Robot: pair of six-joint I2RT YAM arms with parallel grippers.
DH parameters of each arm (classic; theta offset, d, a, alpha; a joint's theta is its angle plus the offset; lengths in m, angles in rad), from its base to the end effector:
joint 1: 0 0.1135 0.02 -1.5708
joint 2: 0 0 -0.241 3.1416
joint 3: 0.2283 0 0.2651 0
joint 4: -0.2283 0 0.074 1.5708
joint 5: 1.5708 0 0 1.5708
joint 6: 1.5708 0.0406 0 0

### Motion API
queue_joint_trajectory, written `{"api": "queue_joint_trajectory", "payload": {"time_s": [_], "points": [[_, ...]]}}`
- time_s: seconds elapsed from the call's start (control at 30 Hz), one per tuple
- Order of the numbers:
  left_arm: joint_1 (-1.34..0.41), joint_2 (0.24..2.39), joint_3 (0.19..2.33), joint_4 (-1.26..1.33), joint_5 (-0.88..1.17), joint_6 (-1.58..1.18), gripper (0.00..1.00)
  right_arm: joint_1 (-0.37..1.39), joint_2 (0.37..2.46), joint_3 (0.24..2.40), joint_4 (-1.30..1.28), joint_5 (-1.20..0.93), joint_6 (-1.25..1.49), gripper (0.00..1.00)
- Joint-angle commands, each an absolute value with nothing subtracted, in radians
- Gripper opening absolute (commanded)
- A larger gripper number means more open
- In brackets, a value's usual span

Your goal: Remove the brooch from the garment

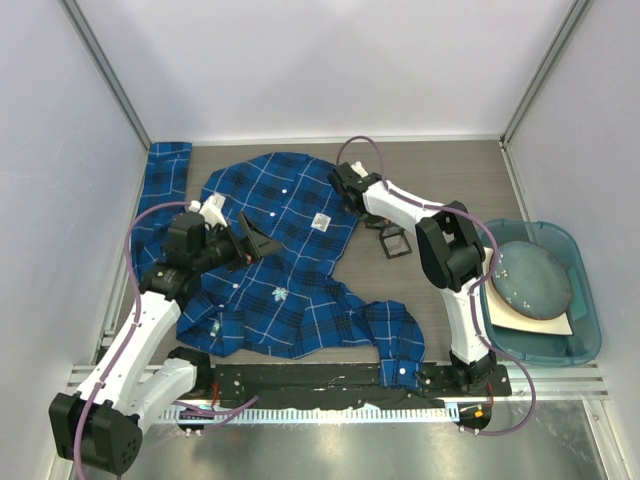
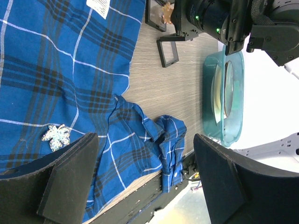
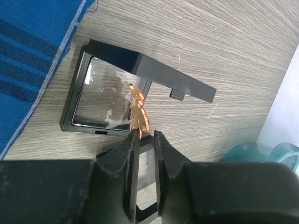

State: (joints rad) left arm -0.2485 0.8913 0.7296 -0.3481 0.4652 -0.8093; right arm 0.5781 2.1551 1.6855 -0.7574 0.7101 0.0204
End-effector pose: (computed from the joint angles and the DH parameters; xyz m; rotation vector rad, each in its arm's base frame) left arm 0.2178 -0.0741 0.2648 -0.3152 2.1996 -1.1016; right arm 0.3877 0.2214 0.1525 -0.5355 2.4573 -0.7607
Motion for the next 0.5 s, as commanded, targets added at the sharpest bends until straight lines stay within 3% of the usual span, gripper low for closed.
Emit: {"api": "queue_joint_trajectory", "payload": {"time_s": [0.0,0.17,0.47], "points": [[-0.253,0.894,0.733,-0.308,0.489,-0.804,0.86,0.575,2.151,1.735,-0.762,0.693,0.015,0.25],[-0.252,0.891,0.732,-0.310,0.489,-0.801,0.86,0.578,2.148,1.750,-0.759,0.632,0.015,0.36],[-0.253,0.890,0.724,-0.334,0.480,-0.796,0.87,0.586,2.037,1.724,-0.721,0.462,0.057,0.41]]}}
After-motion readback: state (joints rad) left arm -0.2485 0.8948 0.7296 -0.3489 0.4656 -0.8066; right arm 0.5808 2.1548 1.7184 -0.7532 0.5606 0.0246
